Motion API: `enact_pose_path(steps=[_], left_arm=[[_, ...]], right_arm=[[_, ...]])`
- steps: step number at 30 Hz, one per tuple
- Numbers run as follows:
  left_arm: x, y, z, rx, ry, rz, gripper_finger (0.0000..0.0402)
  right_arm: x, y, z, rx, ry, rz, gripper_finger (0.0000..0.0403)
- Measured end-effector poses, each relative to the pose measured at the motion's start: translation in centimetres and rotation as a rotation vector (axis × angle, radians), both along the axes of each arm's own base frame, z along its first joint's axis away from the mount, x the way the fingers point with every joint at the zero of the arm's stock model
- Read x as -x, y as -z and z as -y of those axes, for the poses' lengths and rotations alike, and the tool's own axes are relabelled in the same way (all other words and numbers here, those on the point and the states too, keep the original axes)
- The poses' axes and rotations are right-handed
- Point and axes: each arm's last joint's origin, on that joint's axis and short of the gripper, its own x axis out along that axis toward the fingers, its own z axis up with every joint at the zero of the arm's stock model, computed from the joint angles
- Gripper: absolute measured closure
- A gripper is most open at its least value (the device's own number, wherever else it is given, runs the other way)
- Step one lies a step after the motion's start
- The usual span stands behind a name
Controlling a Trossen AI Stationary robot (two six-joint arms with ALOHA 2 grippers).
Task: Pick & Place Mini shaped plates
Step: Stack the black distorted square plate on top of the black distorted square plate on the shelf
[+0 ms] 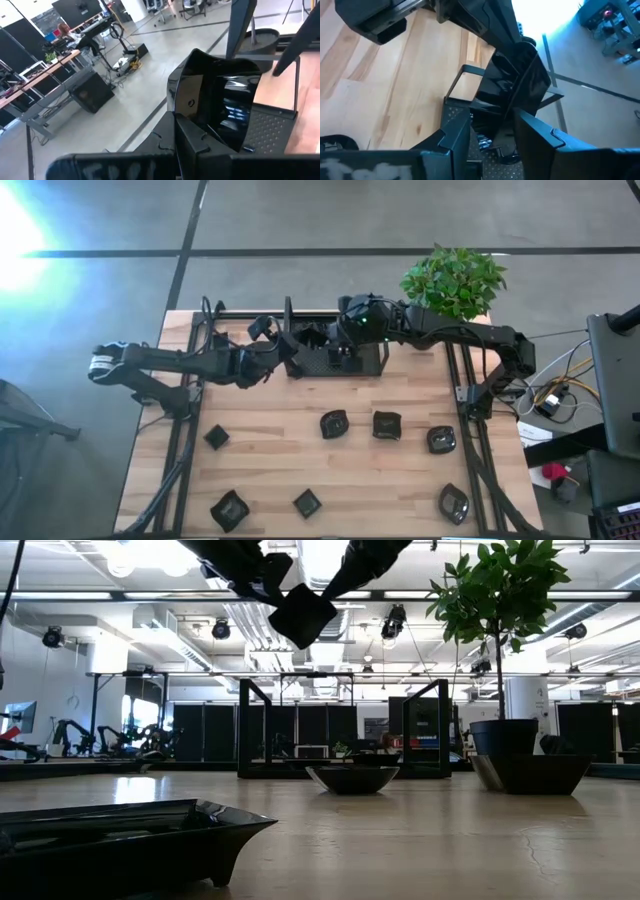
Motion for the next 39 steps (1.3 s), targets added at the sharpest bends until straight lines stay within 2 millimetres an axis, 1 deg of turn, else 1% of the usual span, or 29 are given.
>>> enact_pose_path(steps=[6, 12, 16, 19, 23, 24, 32, 39], left_arm=[[-0.02, 0.01, 0.14, 0.000, 0.005, 0.003, 0.0401], [-0.13, -0.21, 0.44, 0.002, 0.024, 0.030, 0.0401], [-0.32, -0.49, 0.63, 0.012, 0.075, 0.064, 0.0401], [-0.34, -0.49, 0.69, 0.013, 0.085, 0.064, 0.0401], [-0.37, -0.52, 0.72, 0.016, 0.096, 0.067, 0.0401], [-0.38, -0.52, 0.72, 0.017, 0.097, 0.068, 0.0401], [-0.38, -0.53, 0.72, 0.023, 0.094, 0.076, 0.0396], [-0.36, -0.53, 0.71, 0.022, 0.086, 0.077, 0.0358]], right_arm=[[0.09, -0.01, 0.30, 0.045, 0.091, -0.009, 0.0274], [0.09, 0.01, 0.28, 0.035, 0.099, -0.007, 0.0290], [0.12, 0.08, 0.31, 0.033, 0.103, -0.011, 0.0305], [0.12, 0.11, 0.33, 0.037, 0.115, -0.012, 0.0326], [0.17, 0.06, 0.50, 0.064, 0.173, -0.011, 0.0380], [0.17, 0.06, 0.50, 0.066, 0.176, -0.012, 0.0386], [0.18, 0.10, 0.50, 0.060, 0.179, -0.013, 0.0395], [0.20, 0.13, 0.57, 0.038, 0.199, -0.006, 0.0395]])
